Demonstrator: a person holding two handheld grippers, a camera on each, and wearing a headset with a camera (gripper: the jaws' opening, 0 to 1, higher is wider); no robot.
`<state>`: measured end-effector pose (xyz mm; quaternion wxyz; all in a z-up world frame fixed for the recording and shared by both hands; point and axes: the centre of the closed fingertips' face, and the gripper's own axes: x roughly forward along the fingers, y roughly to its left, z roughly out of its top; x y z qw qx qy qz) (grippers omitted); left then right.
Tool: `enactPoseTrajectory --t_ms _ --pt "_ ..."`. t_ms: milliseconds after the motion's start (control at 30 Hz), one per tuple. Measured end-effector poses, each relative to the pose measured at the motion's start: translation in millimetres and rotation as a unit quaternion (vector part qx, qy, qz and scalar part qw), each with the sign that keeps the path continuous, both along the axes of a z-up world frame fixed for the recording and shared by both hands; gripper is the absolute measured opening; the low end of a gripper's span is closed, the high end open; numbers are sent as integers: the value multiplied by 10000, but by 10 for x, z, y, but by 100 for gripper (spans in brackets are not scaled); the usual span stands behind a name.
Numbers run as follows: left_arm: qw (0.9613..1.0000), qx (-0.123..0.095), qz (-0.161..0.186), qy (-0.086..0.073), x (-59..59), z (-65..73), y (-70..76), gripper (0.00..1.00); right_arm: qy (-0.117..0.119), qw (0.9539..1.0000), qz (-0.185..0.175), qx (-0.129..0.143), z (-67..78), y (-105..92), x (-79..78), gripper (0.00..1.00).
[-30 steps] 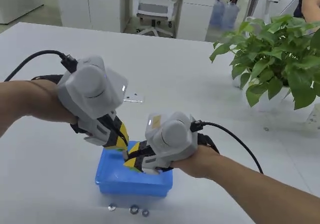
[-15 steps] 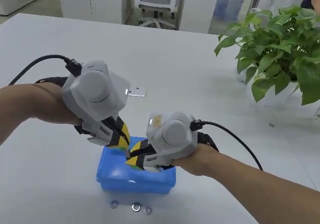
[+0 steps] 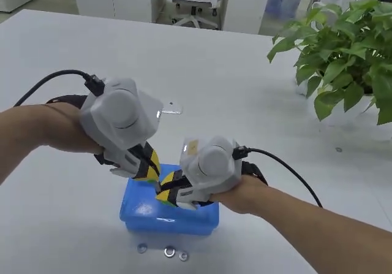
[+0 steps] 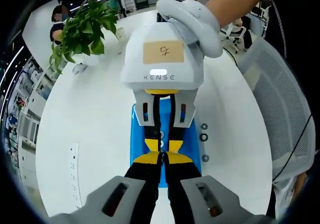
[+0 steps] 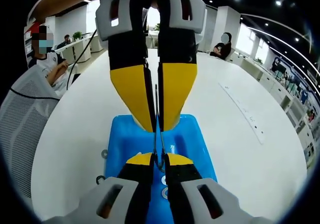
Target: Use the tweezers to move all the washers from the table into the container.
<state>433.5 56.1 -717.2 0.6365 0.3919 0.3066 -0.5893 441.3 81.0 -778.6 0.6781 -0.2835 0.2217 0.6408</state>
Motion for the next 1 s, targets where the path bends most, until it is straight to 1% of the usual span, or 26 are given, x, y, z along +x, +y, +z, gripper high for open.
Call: enactPoseTrajectory --t_ms 367,600,1000 --pt "10000 29 -9 -12 3 -35 6 6 -7 10000 15 -41 -39 3 3 10" --pt "10000 34 -3 -21 3 -27 19 6 -7 10000 14 -30 -20 10 -6 10" --pt "10000 36 -19 -35 -57 52 24 6 -67 10000 11 6 53 17 -61 10"
